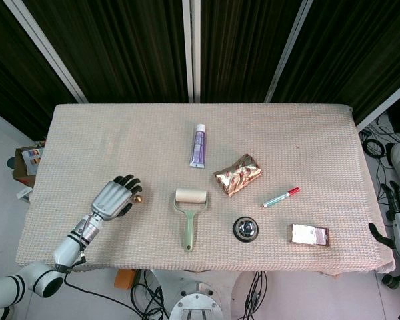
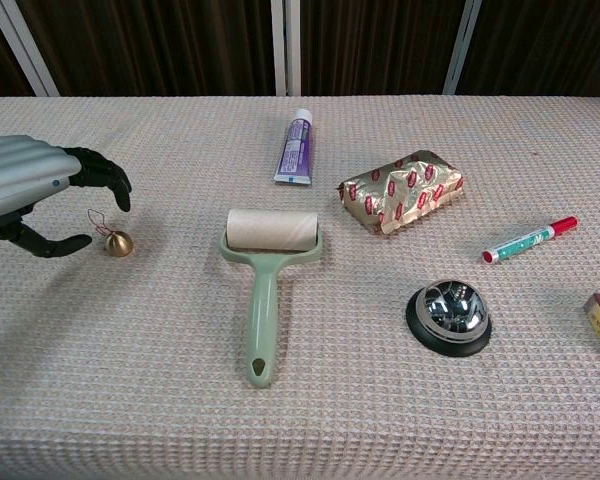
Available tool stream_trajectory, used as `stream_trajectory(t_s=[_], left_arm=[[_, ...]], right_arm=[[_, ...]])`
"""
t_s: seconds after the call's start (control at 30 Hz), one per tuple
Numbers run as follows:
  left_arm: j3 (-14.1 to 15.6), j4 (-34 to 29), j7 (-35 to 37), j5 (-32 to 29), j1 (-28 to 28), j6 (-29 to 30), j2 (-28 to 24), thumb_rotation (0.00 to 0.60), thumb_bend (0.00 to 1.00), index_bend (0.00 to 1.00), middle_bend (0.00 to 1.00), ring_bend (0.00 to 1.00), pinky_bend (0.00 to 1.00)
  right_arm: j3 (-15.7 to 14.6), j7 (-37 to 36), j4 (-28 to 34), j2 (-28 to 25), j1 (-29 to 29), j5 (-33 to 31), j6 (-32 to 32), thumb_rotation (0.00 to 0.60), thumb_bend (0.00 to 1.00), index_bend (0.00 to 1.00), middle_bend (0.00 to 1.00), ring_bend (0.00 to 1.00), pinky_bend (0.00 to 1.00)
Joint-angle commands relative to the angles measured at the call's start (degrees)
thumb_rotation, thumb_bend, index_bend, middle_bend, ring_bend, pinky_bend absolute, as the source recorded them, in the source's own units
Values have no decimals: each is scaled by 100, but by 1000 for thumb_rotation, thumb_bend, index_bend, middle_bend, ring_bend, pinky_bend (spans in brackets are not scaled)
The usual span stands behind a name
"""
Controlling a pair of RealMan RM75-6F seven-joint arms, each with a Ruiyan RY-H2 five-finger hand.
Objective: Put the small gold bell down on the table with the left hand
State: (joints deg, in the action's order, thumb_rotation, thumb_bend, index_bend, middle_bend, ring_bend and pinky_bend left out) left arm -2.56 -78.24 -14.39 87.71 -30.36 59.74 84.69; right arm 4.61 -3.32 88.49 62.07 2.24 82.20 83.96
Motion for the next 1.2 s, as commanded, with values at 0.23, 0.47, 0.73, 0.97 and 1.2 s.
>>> stream_trajectory(t_s=[0.23,0.47,0.73,0.97,1.2], left_arm=[[54,79,40,-48,-54,-3,67,600,407,343,221,163,296],[60,198,41,-73,-109,13,134,600,405,367,229,171,302],[73,403,224,-79,-141,62,255,600,405,406,241,180,308],[103,521,253,-64,-158,114,344,600,404,422,255,192,320],[101,610,283,-122,-166,119,411,600,410,458,268,205,339]], right_arm=[[5,-23,-30,3,13,-29,-45,600,182,0,0,0,0],[33,-61,-45,8,24,-70,-65,600,181,0,0,0,0],[75,-73,-68,17,44,-147,-104,600,182,0,0,0,0],[56,-83,-109,24,37,-151,-127,600,182,0,0,0,0],[37,-82,-113,15,18,-133,-109,600,182,0,0,0,0]])
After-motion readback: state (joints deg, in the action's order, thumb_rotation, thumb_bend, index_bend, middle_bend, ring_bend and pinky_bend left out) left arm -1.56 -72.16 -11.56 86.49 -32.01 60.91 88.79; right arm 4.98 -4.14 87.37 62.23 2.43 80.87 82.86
